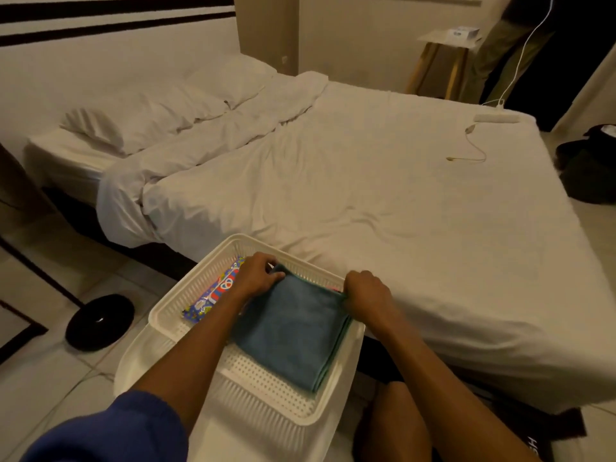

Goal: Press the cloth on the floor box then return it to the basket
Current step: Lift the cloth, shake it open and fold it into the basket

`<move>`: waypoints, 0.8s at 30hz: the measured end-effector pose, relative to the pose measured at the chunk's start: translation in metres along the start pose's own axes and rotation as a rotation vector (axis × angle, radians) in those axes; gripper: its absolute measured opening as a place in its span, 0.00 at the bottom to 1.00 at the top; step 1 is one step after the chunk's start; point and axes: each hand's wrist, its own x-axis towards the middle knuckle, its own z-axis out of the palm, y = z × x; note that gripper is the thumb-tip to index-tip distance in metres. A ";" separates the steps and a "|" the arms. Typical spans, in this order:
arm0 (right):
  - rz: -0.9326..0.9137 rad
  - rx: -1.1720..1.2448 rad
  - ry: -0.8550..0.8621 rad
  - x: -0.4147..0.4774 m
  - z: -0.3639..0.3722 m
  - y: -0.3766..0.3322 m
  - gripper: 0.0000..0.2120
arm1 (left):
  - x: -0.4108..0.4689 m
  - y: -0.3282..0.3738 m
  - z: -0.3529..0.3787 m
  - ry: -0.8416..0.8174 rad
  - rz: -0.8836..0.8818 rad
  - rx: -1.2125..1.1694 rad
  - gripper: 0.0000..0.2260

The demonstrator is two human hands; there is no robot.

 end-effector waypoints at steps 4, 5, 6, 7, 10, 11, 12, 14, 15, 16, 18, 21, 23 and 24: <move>-0.058 -0.099 0.044 0.004 0.008 0.001 0.10 | -0.012 -0.004 -0.009 0.005 0.028 -0.001 0.13; -0.080 -0.109 0.068 0.001 0.011 0.000 0.09 | -0.017 -0.005 -0.013 0.039 0.046 -0.013 0.13; -0.102 -0.111 0.105 -0.002 0.015 -0.002 0.08 | -0.022 -0.007 -0.016 0.075 0.061 -0.017 0.13; -0.131 -0.091 0.176 -0.004 0.021 -0.003 0.07 | -0.028 -0.009 -0.020 0.097 0.068 0.003 0.12; -0.196 -0.038 0.283 -0.013 0.032 -0.011 0.08 | -0.046 -0.020 -0.033 0.015 0.094 0.118 0.09; -0.230 0.011 0.236 -0.019 0.034 -0.014 0.09 | -0.052 -0.022 -0.036 -0.036 0.095 0.153 0.09; -0.263 0.053 0.145 -0.027 0.037 -0.018 0.10 | -0.059 -0.025 -0.039 -0.078 0.091 0.178 0.09; -0.316 0.035 -0.067 -0.042 0.044 -0.026 0.13 | -0.070 -0.028 -0.045 -0.151 0.075 0.228 0.09; -0.335 -0.011 -0.106 -0.048 0.047 -0.031 0.14 | -0.074 -0.028 -0.047 -0.187 0.064 0.260 0.10; -0.342 -0.052 -0.129 -0.054 0.049 -0.036 0.16 | -0.077 -0.028 -0.048 -0.218 0.053 0.291 0.11; -0.346 -0.122 -0.151 -0.060 0.054 -0.043 0.19 | -0.083 -0.027 -0.050 -0.249 0.018 0.350 0.13; -0.360 -0.243 -0.127 -0.067 0.059 -0.053 0.24 | -0.091 -0.026 -0.050 -0.223 -0.068 0.433 0.14; -0.372 -0.300 -0.108 -0.073 0.063 -0.059 0.24 | -0.096 -0.024 -0.047 -0.191 -0.144 0.457 0.14; -0.377 -0.307 -0.092 -0.075 0.065 -0.061 0.22 | -0.098 -0.022 -0.046 -0.167 -0.175 0.466 0.14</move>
